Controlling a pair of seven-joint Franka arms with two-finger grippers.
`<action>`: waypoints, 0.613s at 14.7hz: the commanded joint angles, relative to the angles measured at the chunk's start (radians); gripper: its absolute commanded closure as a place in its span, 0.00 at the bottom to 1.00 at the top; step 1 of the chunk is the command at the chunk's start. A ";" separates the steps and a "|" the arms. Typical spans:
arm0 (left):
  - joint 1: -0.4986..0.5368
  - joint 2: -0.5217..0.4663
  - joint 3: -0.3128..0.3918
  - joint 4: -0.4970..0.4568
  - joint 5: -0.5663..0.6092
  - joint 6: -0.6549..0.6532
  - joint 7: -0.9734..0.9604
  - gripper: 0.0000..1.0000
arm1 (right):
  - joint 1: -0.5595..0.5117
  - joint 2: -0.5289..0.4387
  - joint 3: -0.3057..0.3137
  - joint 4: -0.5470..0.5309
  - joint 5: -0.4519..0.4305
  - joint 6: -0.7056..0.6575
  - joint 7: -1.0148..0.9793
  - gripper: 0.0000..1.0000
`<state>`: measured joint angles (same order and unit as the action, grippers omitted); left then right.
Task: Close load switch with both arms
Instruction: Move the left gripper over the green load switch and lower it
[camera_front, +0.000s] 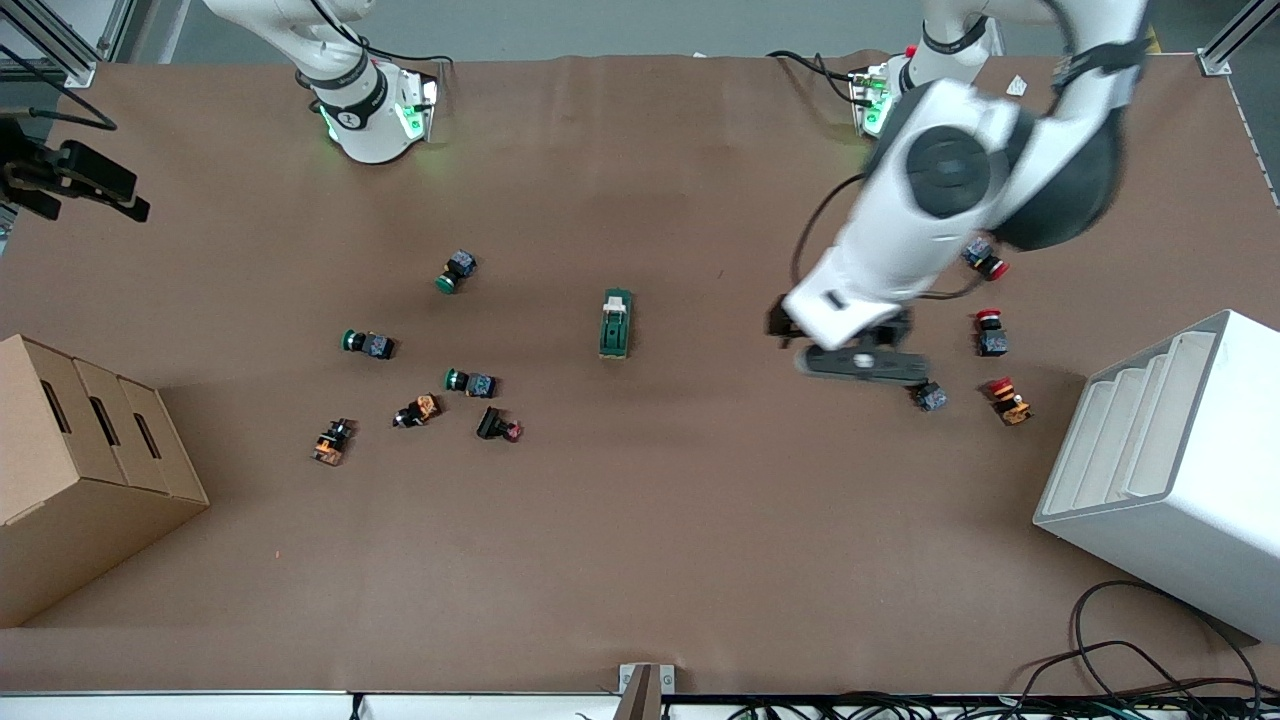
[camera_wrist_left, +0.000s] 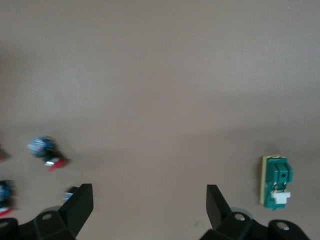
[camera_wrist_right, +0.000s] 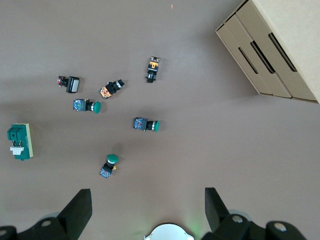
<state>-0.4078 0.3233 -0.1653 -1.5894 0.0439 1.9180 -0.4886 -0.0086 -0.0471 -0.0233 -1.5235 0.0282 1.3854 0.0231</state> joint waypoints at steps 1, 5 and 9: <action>-0.109 0.058 0.006 0.008 0.072 0.032 -0.144 0.00 | -0.002 0.068 0.000 0.011 -0.001 0.008 -0.005 0.00; -0.256 0.098 0.006 -0.066 0.137 0.134 -0.381 0.00 | 0.005 0.096 0.003 -0.013 0.036 0.020 0.058 0.00; -0.379 0.126 0.006 -0.112 0.175 0.196 -0.603 0.00 | 0.102 0.095 0.006 -0.156 0.122 0.164 0.378 0.00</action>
<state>-0.7364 0.4507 -0.1676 -1.6710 0.1882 2.0773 -0.9916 0.0266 0.0687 -0.0193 -1.5917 0.1349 1.4757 0.2563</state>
